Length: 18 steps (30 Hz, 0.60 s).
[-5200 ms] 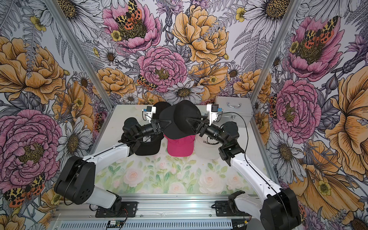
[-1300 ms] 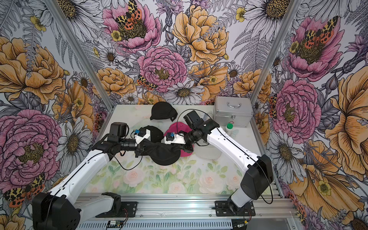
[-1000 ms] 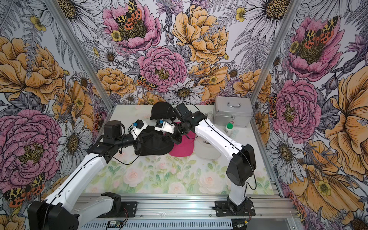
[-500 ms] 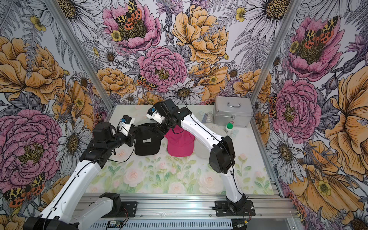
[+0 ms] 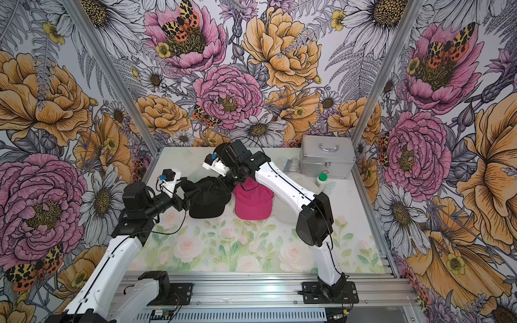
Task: Stack the baseball caps by color
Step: Pick up the baseball cap from the center of the board, then place the baseball cap on the baseball cap.
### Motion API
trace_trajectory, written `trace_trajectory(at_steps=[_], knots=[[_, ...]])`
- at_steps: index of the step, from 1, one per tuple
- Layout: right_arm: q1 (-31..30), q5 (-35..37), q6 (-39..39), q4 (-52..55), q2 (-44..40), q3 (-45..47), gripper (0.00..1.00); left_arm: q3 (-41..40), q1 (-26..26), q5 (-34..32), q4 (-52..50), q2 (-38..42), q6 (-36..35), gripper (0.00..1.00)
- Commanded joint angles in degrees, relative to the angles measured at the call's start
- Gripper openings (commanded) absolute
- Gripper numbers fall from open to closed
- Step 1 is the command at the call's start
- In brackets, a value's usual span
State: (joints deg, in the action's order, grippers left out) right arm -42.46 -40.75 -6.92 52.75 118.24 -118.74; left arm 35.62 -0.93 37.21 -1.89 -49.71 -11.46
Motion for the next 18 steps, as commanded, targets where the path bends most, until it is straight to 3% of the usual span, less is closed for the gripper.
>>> trace_trajectory(at_steps=[1,3,5,8,13,16,18], knots=[[-1.0,-1.2,-0.1,-2.8,-0.1,-2.4,0.00,-5.4,-0.9,-11.2,14.8,4.4,10.9,0.99],[-1.4,-0.7,0.2,-2.8,1.2,-4.3,0.00,-7.0,-0.9,-25.9,17.3,7.1,20.7,0.99],[-1.9,-0.7,0.1,-2.8,2.2,-5.9,0.00,-6.9,-0.9,-39.4,11.7,9.6,31.6,0.99],[-2.4,-1.5,-1.3,-2.8,4.2,-8.6,0.00,-6.9,-1.2,-51.1,2.1,12.7,39.6,0.99],[-2.7,-6.6,-1.9,-2.8,8.5,-16.4,0.00,-8.6,-3.2,-58.2,-5.7,14.5,49.3,0.99],[-2.7,-7.8,-2.5,-2.8,11.6,-22.2,0.00,-10.1,-6.8,-55.2,-7.4,14.4,53.5,0.99],[-2.7,-11.5,-3.0,-2.8,14.7,-26.6,0.00,-10.4,-10.5,-49.7,-7.6,13.8,54.4,0.99]])
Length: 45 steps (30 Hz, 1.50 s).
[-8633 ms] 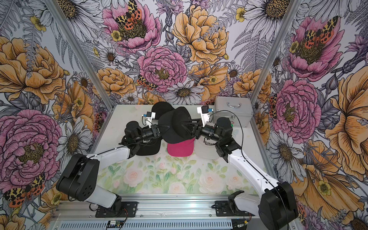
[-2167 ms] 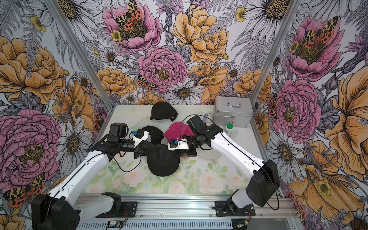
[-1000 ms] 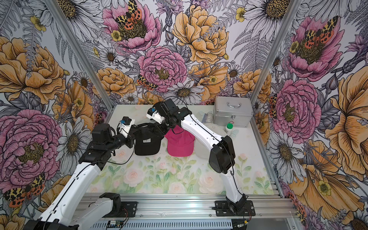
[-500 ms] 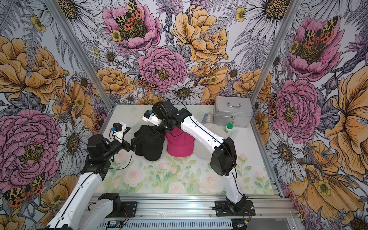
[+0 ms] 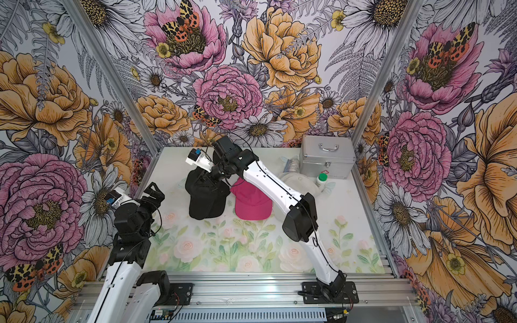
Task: Stack the baseball caps by color
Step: Place the baseball cap on the baseball cap.
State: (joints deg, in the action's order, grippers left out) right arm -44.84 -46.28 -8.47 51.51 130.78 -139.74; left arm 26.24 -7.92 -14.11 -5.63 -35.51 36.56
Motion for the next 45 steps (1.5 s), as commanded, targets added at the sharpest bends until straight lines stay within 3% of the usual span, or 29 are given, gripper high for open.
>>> trace_trajectory(at_steps=[1,9,13,14,20,23,24,25,30,34,38,45], knots=[[-0.3,-7.7,-1.6,-1.6,3.5,-7.2,0.00,-0.7,-5.0,5.0,-4.4,-0.8,6.5,0.99],[4.0,-16.2,-5.6,-1.4,10.7,-8.7,0.00,-0.2,-7.5,14.0,-1.7,-5.2,5.2,0.99],[7.7,-15.4,-2.8,-1.5,17.4,-12.1,0.00,-0.2,-7.2,17.5,-0.5,-8.5,4.5,0.99],[8.3,-13.7,-1.1,-1.5,19.5,-13.5,0.04,-0.2,-7.0,17.8,-0.1,-9.1,4.4,0.99],[7.3,7.8,9.9,-7.0,24.0,-16.5,0.34,-2.3,-5.3,17.1,2.1,-10.7,4.8,0.99],[6.6,12.4,13.7,-8.7,22.3,-16.5,0.68,-3.2,-5.0,17.7,3.5,-12.8,5.6,0.99],[6.4,13.5,14.7,-8.7,21.4,-16.4,0.93,-3.4,-5.0,17.9,3.7,-13.5,5.6,0.99],[6.3,14.3,15.6,-8.6,20.1,-15.6,0.99,-3.4,-5.0,18.0,4.0,-14.6,5.6,0.99],[4.3,25.3,19.9,-8.6,11.5,-6.0,0.99,-2.2,-5.3,23.4,7.0,-21.1,0.4,0.99],[2.7,34.5,25.7,-9.3,6.4,2.4,0.99,2.4,-8.6,30.1,6.3,-31.3,-0.9,0.99],[1.7,32.3,29.9,-14.8,2.6,11.4,0.99,3.0,-11.1,33.3,11.0,-35.8,0.0,0.99],[0.9,30.3,40.2,-29.3,0.3,23.9,0.99,2.4,-13.9,40.7,15.5,-36.7,-1.7,0.99]])
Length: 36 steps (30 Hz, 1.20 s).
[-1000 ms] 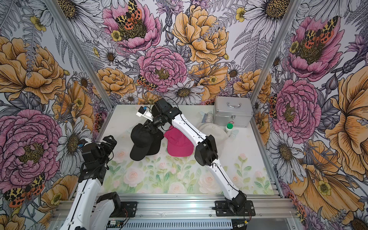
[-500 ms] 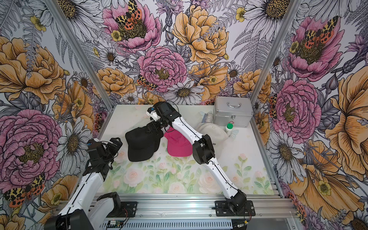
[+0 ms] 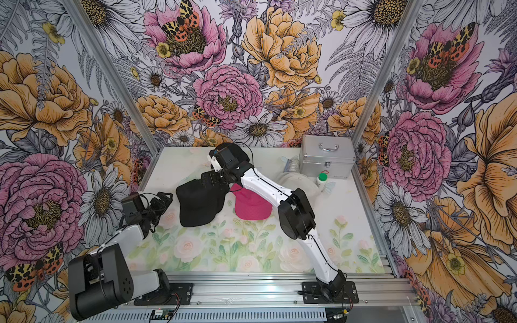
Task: Stack the baseball caps by color
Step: Place the baseball cap on the baseball cap.
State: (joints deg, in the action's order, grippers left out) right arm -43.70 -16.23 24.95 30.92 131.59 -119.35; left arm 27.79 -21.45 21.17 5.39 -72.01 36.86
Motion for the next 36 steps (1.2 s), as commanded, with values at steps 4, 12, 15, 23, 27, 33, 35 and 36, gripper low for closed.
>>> trace_trajectory(at_steps=[4,12,15,23,27,33,35,36], knots=[[-0.6,-1.8,9.3,-12.0,1.4,3.6,0.99,2.2,1.8,7.2,6.1,-3.5,-2.8,0.99],[-1.5,-5.3,13.9,-18.3,3.9,5.4,0.99,7.6,10.8,7.5,8.2,-11.6,-3.2,0.99],[-1.4,-6.8,14.5,-19.1,4.3,4.9,0.99,9.2,13.5,7.3,8.3,-12.7,-3.0,0.99],[-4.8,-9.0,17.7,-19.1,3.3,4.4,0.99,9.6,15.8,9.0,8.2,-8.8,2.0,0.99],[-4.7,-8.7,21.0,-19.1,2.0,3.5,0.99,10.8,17.3,6.8,4.9,-4.9,4.3,0.99],[-2.1,-3.3,22.0,-18.9,-0.7,6.7,0.99,12.6,17.6,-5.5,-5.1,0.0,3.1,0.99],[0.5,1.4,20.2,-18.9,-3.7,12.3,0.99,10.6,14.0,-5.8,-6.1,1.5,2.6,0.99],[1.3,3.6,19.3,-18.9,-5.6,15.1,0.99,9.4,12.1,-5.6,-6.1,2.3,2.7,0.99]])
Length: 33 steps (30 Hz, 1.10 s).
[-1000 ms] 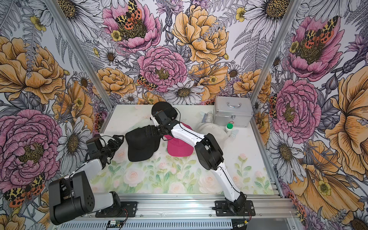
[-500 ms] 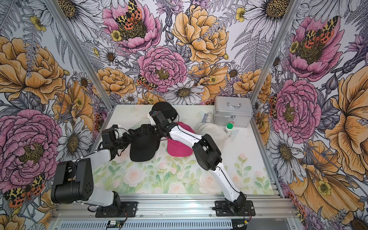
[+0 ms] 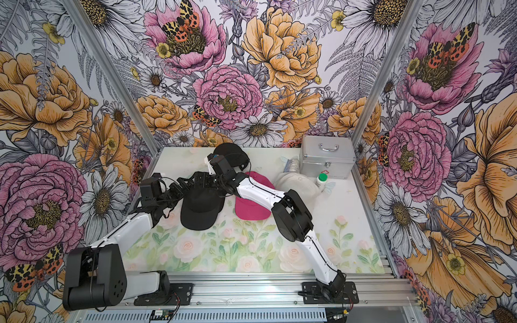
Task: Stack the baseball caps by color
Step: Place the baseball cap on the baseball cap.
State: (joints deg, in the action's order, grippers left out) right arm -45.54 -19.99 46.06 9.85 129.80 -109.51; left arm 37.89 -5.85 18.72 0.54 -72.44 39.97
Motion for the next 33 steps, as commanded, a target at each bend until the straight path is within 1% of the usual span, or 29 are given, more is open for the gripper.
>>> trace_trajectory(at_steps=[1,2,4,6,9,12,14,16,17,19,20,22,26,33], knots=[[3.9,10.8,-3.1,2.2,-5.7,8.5,0.99,-2.2,-5.2,-3.2,-1.3,3.8,-0.7,0.99],[4.6,13.3,-3.8,2.2,-7.6,11.7,0.99,-3.7,-6.7,-3.9,-1.3,5.2,-1.2,0.99],[5.5,14.7,-4.0,2.1,-10.2,16.5,0.99,-6.7,-8.5,-5.0,-1.3,7.4,-1.6,0.99],[5.5,13.1,-5.6,1.9,-12.3,20.1,0.99,-8.7,-9.3,-4.2,-1.2,8.3,-2.1,0.99],[3.5,9.0,-9.1,0.2,-14.8,25.3,0.99,-10.9,-8.6,-3.1,-1.2,7.8,-2.3,0.99],[2.6,3.8,-4.6,-10.5,-16.9,34.2,0.99,-11.7,-6.5,-2.6,-0.1,5.9,-2.6,0.99],[2.3,2.5,-0.5,-20.2,-17.6,39.9,0.99,-11.9,-6.3,-0.9,1.6,3.8,-2.4,0.99],[1.7,1.3,0.8,-26.9,-17.0,42.3,0.98,-12.0,-6.4,1.6,4.1,1.7,-2.0,0.99],[1.1,0.6,0.6,-29.8,-16.4,42.8,0.98,-11.9,-6.4,2.8,5.2,0.8,-1.8,0.99],[0.4,-0.3,-0.6,-32.3,-15.4,42.7,0.98,-11.5,-6.6,4.1,6.0,-0.5,-1.8,0.99],[-1.3,-0.3,-1.4,-32.8,-14.9,42.4,0.98,-11.4,-6.6,4.5,6.3,-1.0,-2.0,0.99],[-2.2,-0.1,-1.8,-32.8,-13.5,41.6,0.98,-11.0,-6.5,5.9,6.7,-2.6,-2.3,0.99],[-3.0,0.3,0.3,-32.8,-9.4,39.0,0.98,-10.6,-5.5,7.6,8.2,-6.1,-1.8,0.99],[-3.7,-0.7,0.2,-31.9,-5.5,32.6,0.98,-10.6,-3.6,9.8,9.8,-8.5,-0.8,0.99]])
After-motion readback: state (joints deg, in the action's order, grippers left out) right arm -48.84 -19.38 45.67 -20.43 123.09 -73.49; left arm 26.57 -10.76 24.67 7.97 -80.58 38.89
